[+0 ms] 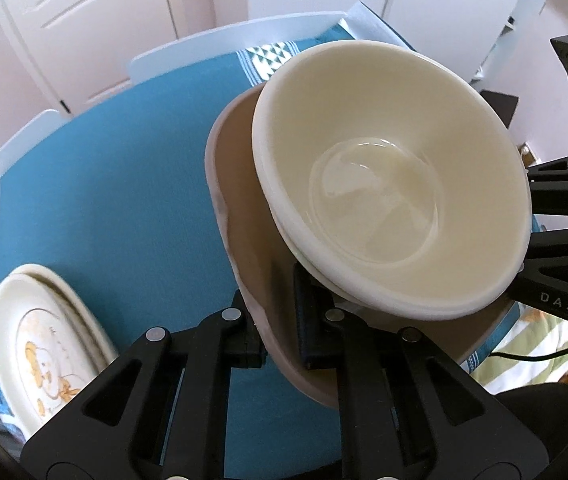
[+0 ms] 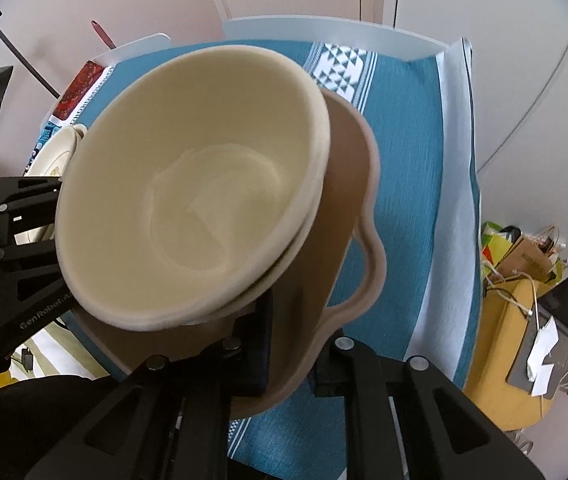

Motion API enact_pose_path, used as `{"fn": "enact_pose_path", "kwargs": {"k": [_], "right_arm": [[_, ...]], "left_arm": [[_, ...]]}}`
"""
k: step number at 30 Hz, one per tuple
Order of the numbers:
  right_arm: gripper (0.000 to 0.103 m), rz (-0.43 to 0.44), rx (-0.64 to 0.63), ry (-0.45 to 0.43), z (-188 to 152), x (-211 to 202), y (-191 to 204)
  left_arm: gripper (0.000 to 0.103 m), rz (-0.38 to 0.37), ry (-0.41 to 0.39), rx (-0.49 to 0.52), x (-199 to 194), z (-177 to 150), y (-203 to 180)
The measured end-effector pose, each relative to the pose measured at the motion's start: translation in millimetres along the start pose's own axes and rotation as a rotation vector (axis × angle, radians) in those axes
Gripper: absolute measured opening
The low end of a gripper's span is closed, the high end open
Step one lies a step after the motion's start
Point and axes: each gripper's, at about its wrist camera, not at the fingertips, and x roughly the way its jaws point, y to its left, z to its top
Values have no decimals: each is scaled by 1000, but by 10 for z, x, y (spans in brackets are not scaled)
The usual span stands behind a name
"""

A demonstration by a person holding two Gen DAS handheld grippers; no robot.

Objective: Organize plates and bowls
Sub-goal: 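Carry the taupe dish with bowls over the plate stack and lower it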

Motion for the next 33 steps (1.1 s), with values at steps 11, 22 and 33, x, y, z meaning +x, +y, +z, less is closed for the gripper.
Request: {"fn": "enact_pose_path", "kwargs": {"k": [11,22,33], "right_arm": [[13,12,-130,-72,414,-397,627],[13,21,-132,-95,591,-326,1668],[13,34,-28,-62,584,140,2477]], "left_arm": [[8,67,-73,-135,-673,-109,464],[8,87,-74,-139,-1056,-560,1353],[8,67,-7,-55,-987,-1025,2078]]}}
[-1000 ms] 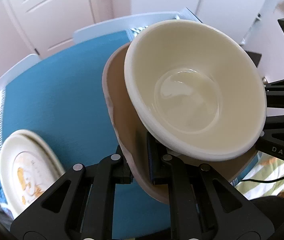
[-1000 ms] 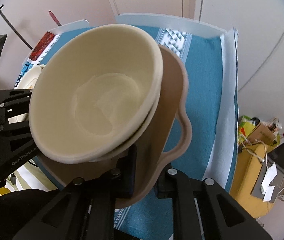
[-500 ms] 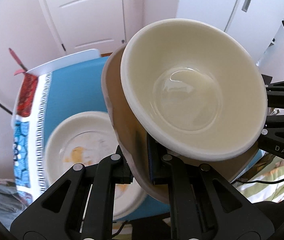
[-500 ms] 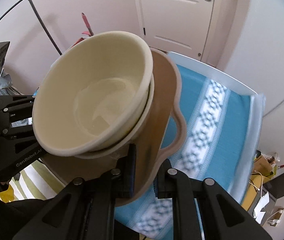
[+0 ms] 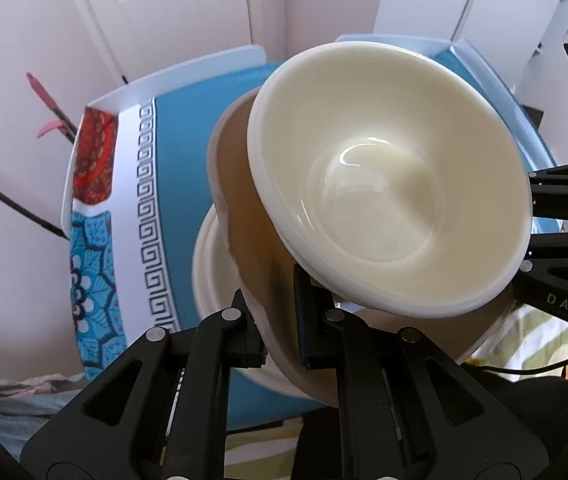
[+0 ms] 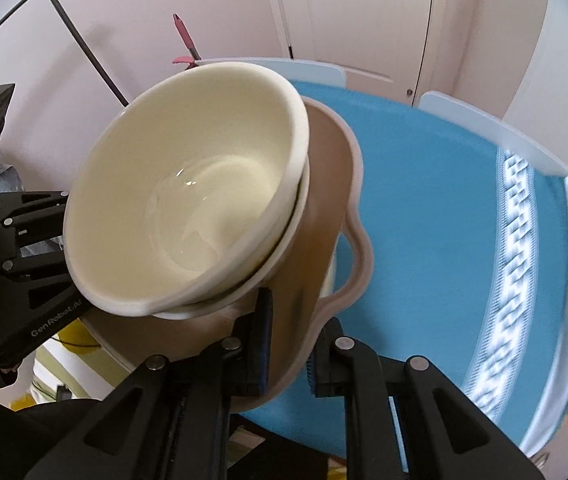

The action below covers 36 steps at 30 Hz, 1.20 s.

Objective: Organize plates and bowls
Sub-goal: 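Carry the taupe dish with bowls over the plate stack and lower it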

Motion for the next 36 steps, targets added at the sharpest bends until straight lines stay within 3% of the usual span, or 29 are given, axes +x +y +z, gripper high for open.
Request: {"fn": "enact_pose_path", "kwargs": {"k": [9,23,29,36], "right_arm": [[13,-9,26,26,-31,294,206],[13,-50,43,28,-53,324,176],[13,-60,37,68,11,369,177],[20,-46,19,135,71,327,139]], "left_arm": [[8,-22,30,9,220,-175,259],[9,-32,41,6,322,-173,198],[12,-52,138,12,380,-101,188],[18,-74,234,37,408,-58,131]]}}
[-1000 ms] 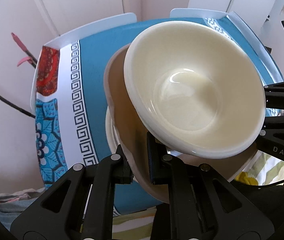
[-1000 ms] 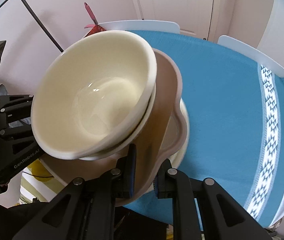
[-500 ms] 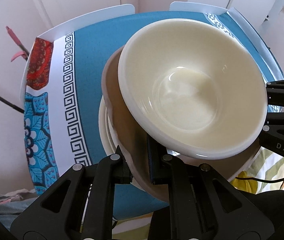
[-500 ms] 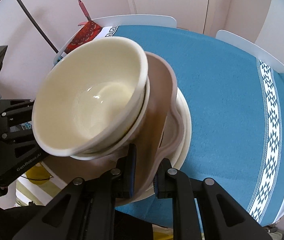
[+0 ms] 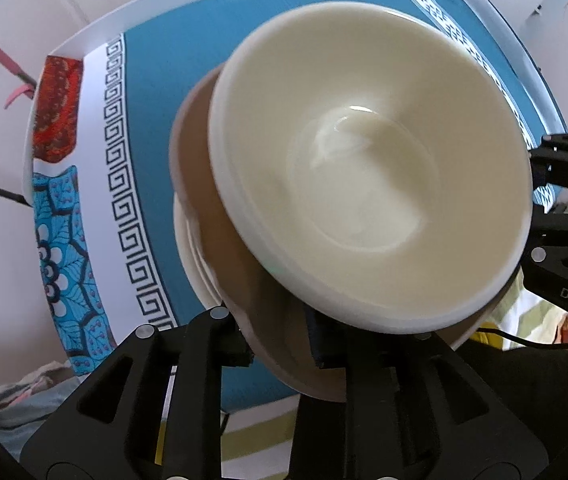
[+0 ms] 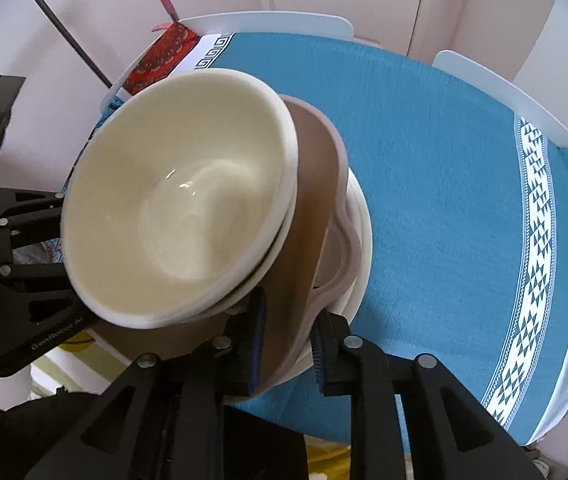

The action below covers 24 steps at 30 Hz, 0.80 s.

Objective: Organize plates and bowls
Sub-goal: 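Carry the taupe dish with bowls over the plate stack and lower it, then open both grippers and pull them back from the dish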

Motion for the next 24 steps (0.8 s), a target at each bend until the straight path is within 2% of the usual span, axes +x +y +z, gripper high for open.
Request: {"fn": "enact_pose_path", "kwargs": {"k": [5,7,8,9,17,24], "right_arm": [[26,-13,-5,22,9,-65,-17],[34,-21,4,35,7,-80,-42],[44,-20,14,43,-1,-87,-66],[47,-9,27,51,-7,-94,-91],[47,29,20,69,-34,-139,-66],[47,33,22,55,-71,-226,-64]], "left_arm": [[22,-30,42,-14,6,8,-2],[28,-61,56,-23,4,0,1],[32,-71,57,-21,-1,4,-3],[39,-80,59,-21,-5,-14,-38],[61,-136,60,-53,-71,-45,-70],[64,-129,48,-90,-199,-102,-68]]}}
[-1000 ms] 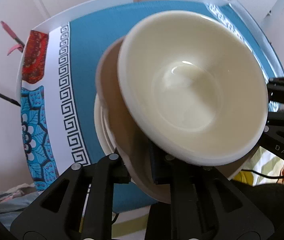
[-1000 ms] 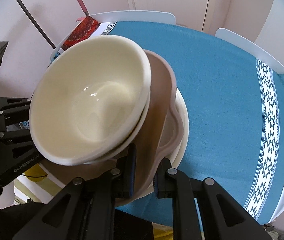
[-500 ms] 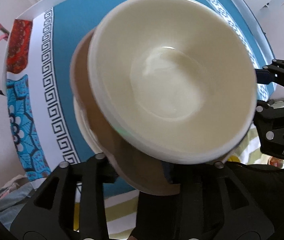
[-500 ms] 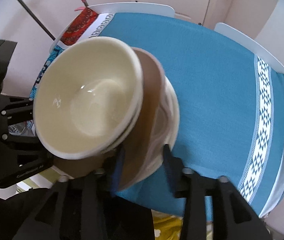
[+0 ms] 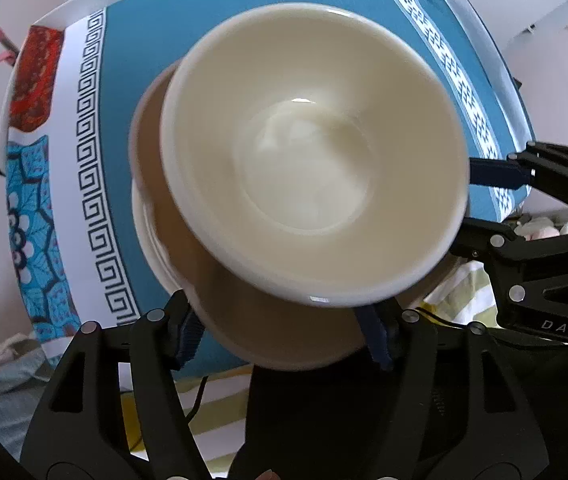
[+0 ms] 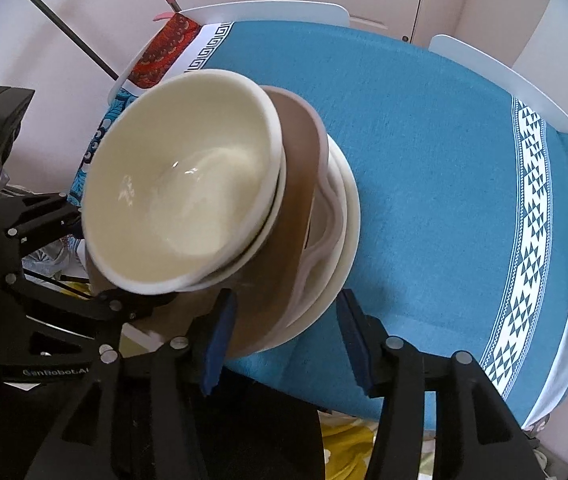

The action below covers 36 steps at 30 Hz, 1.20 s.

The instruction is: Organize plates and bowls

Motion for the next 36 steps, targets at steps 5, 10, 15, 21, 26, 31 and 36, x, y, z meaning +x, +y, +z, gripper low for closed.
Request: {"fn": "enact_pose_path", "kwargs": {"k": [5,10,15,21,26,31,36], "right_arm": [[47,16,18,-41,-90,-135,-15],[54,28,31,-105,-290,-435,-63],[55,23,42,-210,-475,-853,-11],[55,-66,64,-456,-748,-1687,139],[92,-135,118,-653,-1004,-2294,205],[99,-265,161,-836,-1290,-2769,295],[102,-370,164,-946,-1494,-2995,380]], "left_arm": [[69,31,-36,6,-156,-56,-10],[70,53,-91,-8,-405,-218,-99],[70,53,-202,-26,-751,-396,-276],[70,93,-504,-50,-1577,-600,-548],[95,167,-800,-62,-2269,-886,-791],[103,263,-1070,-33,-2762,-1235,-1076],[103,316,-1164,-35,-2962,-1388,-1239]]}}
